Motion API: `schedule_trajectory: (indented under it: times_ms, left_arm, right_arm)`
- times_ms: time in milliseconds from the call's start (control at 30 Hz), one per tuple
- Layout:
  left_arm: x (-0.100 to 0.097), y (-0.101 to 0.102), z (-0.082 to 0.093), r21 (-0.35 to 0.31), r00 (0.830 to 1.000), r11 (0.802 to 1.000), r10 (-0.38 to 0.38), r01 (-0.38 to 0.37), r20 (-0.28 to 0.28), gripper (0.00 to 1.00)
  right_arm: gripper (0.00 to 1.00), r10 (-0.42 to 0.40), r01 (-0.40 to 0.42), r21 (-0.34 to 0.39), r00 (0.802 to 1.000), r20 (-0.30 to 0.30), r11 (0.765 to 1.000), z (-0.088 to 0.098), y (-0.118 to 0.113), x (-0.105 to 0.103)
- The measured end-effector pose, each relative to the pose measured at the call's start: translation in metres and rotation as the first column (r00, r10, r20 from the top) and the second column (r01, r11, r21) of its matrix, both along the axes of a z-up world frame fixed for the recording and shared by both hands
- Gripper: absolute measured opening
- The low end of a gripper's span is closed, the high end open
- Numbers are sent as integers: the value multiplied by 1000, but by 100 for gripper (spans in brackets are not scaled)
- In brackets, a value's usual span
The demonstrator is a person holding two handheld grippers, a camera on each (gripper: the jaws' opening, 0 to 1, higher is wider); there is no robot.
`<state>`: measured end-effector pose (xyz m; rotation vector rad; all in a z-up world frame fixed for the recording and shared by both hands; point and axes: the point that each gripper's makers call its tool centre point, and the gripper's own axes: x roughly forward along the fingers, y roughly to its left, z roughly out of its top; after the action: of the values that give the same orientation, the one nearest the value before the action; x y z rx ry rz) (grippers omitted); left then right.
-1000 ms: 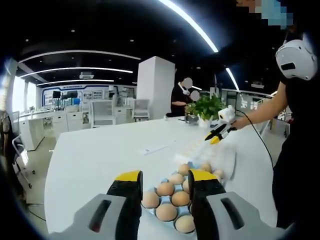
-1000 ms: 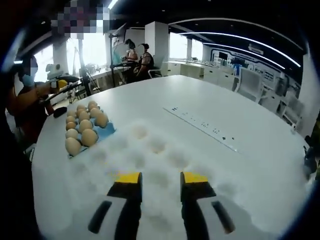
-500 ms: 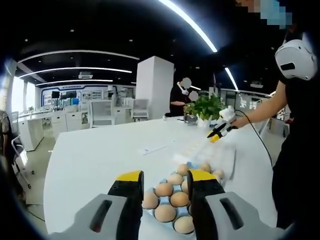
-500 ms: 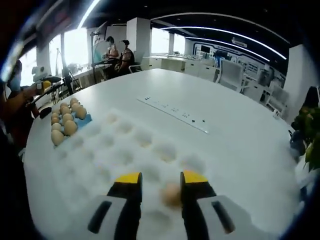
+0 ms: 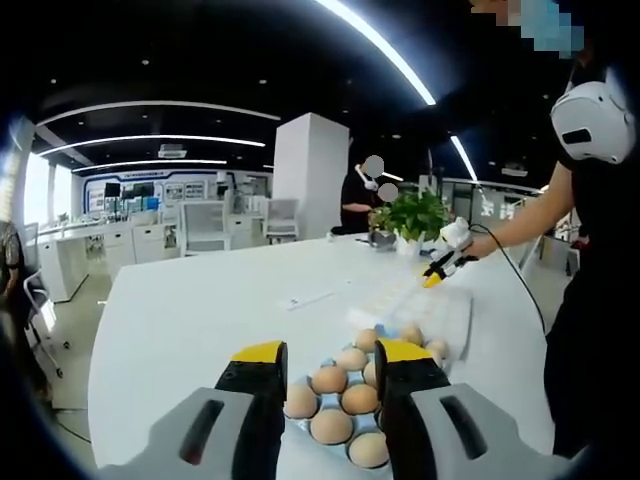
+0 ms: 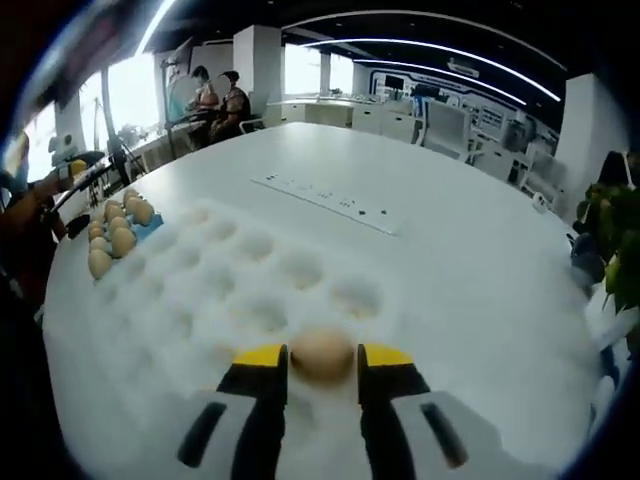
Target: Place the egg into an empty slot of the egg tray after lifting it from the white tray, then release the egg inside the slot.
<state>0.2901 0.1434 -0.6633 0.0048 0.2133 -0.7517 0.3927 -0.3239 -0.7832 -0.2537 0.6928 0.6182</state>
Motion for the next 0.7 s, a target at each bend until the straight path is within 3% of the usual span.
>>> schedule_trajectory:
  times_ms: [267,400,700]
  left_arm:
    - [-2,1,0,5,1000,1000,1,-1,-2,35]
    - [-1,3,0,7,1000,1000,8,-8,-3,36]
    - [-2,3,-3,13,1000,1000,8,-7,-13,36]
  right_arm:
    - [27,-15,14,42,1000,15,999,-2,-1,1]
    - [27,7,-8,25,999,45,1000,-2,0,1]
    - [23,-35,33,42,999,38,999,2,2,3]
